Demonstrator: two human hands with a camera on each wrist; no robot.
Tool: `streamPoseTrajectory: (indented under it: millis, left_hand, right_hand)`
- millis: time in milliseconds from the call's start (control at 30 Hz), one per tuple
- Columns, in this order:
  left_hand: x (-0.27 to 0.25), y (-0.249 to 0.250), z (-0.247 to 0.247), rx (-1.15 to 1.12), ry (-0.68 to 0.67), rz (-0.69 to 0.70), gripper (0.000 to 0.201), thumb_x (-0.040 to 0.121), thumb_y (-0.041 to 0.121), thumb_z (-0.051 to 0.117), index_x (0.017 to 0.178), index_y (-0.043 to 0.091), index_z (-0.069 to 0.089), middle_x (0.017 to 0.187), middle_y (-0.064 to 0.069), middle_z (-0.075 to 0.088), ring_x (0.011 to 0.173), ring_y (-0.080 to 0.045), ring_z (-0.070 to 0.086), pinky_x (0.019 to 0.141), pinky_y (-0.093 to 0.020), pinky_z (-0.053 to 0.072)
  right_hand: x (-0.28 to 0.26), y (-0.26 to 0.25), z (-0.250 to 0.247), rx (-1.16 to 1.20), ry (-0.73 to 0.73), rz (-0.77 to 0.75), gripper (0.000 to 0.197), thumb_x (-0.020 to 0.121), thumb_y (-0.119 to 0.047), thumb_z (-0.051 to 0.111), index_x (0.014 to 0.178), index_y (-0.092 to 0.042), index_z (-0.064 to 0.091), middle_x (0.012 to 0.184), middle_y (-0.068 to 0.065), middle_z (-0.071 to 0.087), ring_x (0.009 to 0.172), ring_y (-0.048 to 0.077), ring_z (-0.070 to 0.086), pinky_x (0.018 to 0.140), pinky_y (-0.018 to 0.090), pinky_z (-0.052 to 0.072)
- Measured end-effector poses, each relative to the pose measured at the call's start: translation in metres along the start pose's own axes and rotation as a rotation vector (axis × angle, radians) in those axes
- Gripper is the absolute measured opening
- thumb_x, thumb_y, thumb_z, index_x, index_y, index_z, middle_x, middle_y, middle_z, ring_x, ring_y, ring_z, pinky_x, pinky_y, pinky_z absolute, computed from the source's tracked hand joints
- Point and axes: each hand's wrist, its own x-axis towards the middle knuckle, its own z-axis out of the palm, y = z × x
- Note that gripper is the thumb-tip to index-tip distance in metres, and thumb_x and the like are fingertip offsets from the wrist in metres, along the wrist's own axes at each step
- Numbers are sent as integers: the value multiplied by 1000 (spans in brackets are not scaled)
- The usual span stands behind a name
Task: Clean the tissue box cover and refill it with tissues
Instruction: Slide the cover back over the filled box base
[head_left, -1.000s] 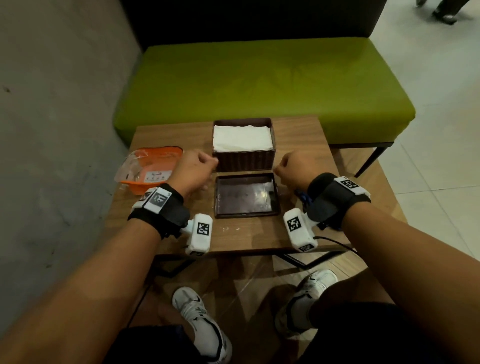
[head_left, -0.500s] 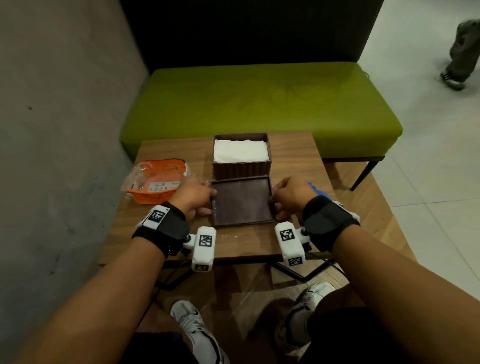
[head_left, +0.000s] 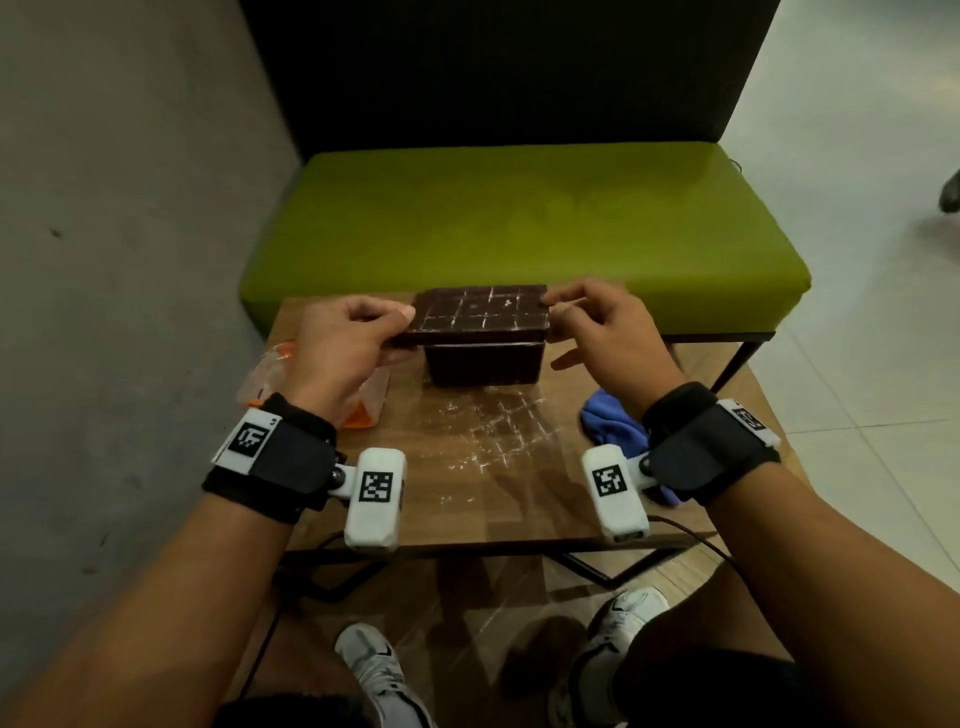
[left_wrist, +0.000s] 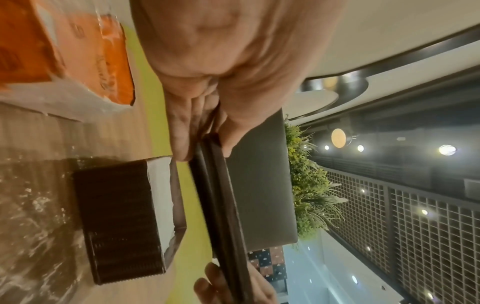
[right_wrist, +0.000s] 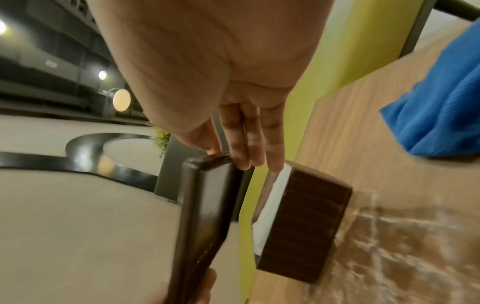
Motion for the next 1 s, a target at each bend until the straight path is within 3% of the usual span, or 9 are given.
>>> streamPoseTrajectory:
  millis: [67, 167, 267, 333, 467, 600, 700, 933, 1000]
  left_hand:
    - [12, -2, 11, -7, 32, 41, 21, 90, 1, 80, 110, 3, 73, 111, -17, 75, 99, -29, 78, 78, -33, 67]
    - [37, -15, 26, 87, 62, 84, 36, 89, 3, 82, 124, 7, 71, 112, -12, 74, 100, -24, 76, 84, -33, 65]
    - [62, -30, 34, 241, 48, 107, 32, 88, 12, 86, 118, 10, 77, 107, -8, 78, 103, -24, 76, 98, -43, 62]
    - [74, -41, 37, 229, 50, 86, 24, 88, 9, 85, 111, 9, 79, 104, -9, 79, 102, -24, 75, 102, -45, 60]
    - [86, -57, 39, 243, 50, 64, 23, 89, 11, 84, 111, 6, 79, 103, -11, 78, 94, -22, 73, 85, -38, 59]
    - [87, -61, 37, 273, 46, 53, 18, 89, 14, 84, 106, 10, 79, 100, -9, 79, 97, -28, 76, 86, -43, 61]
    - [85, -60, 37, 301, 43, 39, 11, 89, 11, 84, 90, 18, 75, 90, -3, 75, 89, -25, 74, 80, -39, 59]
    - [78, -64, 32, 317, 68, -45, 18, 88, 9, 84, 89, 21, 71, 103, -10, 76, 93, -29, 75, 78, -41, 61]
    - [75, -62, 33, 328, 64, -45, 17, 89, 10, 84, 88, 22, 71, 102, -9, 76, 92, -27, 75, 77, -41, 61]
  right_hand:
    - [12, -1, 3, 25, 34, 23, 13, 102, -21, 64, 111, -13, 69, 93, 12, 73, 84, 26, 74, 64, 48, 65]
    - [36, 5, 14, -28, 90, 107, 27, 96, -12, 70, 123, -11, 62, 95, 16, 71, 77, 27, 74, 58, 48, 64]
    - [58, 16, 22, -89, 96, 227, 27, 94, -11, 72, 119, -7, 64, 99, 17, 72, 76, 33, 76, 63, 51, 64]
    - [69, 21, 23, -136, 105, 271, 21, 95, -13, 72, 115, -8, 68, 95, 15, 74, 75, 31, 77, 62, 47, 65]
    - [80, 29, 25, -203, 103, 316, 23, 97, -14, 71, 119, -8, 68, 100, 13, 74, 77, 24, 76, 46, 26, 59]
    - [85, 35, 29, -210, 89, 331, 24, 98, -14, 69, 121, -7, 67, 103, 15, 74, 73, 22, 72, 44, 23, 55]
    - [86, 37, 29, -208, 73, 338, 23, 97, -13, 70, 119, -7, 67, 101, 15, 74, 68, 19, 71, 41, 22, 52]
    - [82, 41, 34, -215, 71, 335, 14, 93, -14, 75, 105, -15, 68, 100, 14, 73, 78, 27, 74, 53, 34, 60]
    - [81, 43, 37, -237, 73, 345, 11, 91, -16, 77, 94, -19, 68, 99, 12, 73, 88, 30, 74, 66, 43, 65]
